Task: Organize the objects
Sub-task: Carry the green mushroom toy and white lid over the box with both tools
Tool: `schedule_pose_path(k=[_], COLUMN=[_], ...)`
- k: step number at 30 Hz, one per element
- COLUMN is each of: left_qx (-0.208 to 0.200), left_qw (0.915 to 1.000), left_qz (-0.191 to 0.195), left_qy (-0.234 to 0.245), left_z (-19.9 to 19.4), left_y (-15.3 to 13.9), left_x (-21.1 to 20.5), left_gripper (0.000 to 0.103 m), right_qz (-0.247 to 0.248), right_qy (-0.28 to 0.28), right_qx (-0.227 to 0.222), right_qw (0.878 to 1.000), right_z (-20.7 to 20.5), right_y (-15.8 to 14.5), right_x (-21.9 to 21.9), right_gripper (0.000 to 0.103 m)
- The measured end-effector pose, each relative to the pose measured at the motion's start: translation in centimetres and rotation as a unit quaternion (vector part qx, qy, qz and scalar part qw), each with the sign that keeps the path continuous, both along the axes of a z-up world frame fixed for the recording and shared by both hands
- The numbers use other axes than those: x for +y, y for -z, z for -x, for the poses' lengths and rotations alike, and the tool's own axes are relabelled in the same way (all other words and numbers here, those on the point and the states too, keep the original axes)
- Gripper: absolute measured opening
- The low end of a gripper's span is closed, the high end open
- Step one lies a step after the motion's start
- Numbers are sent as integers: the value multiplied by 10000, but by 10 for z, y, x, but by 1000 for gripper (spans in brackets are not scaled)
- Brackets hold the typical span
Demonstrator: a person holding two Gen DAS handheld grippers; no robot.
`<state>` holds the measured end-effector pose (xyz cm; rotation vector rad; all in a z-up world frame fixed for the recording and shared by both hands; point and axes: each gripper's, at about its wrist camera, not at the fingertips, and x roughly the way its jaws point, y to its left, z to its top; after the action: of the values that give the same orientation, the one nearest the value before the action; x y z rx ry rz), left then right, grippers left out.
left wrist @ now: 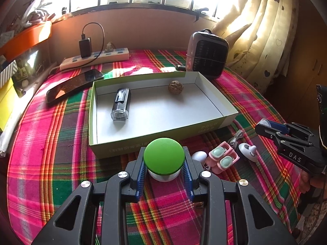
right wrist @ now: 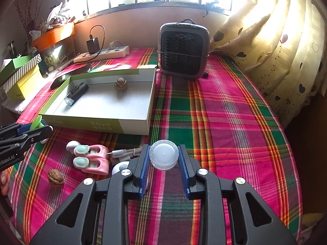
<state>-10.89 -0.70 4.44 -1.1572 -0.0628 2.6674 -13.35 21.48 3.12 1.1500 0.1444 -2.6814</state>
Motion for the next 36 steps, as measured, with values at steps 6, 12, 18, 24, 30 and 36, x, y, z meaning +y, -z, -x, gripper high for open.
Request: schedule_pose_path(k=[6, 12, 18, 24, 30, 36], left_qx=[99, 79, 84, 67, 8, -72], left_qw=[9999, 10000, 10000, 10000, 10000, 10000], left_qz=[13, -18, -21, 8, 22, 64], left_qy=[34, 56, 46, 52, 36, 15], left_z=[8, 18, 33, 50, 74, 93], left_y=[-9, -10, -12, -11, -7, 0], left_x=[0, -1, -2, -1, -1, 1], left_gripper=[30, 30, 30, 30, 30, 30], right_qz=[40, 47, 57, -102, -200, -306], right_qy=[-151, -298, -460, -646, -710, -701], right_qx=[99, 172, 165, 212, 143, 31], right_qw=[9998, 9994, 9988, 9976, 9972, 9971], right_z=[6, 14, 29, 50, 80, 107], right_y=[-11, -19, -22, -22, -15, -6], right_x=[-11, -23, -36, -54, -65, -72], right_gripper=[29, 29, 29, 29, 29, 29])
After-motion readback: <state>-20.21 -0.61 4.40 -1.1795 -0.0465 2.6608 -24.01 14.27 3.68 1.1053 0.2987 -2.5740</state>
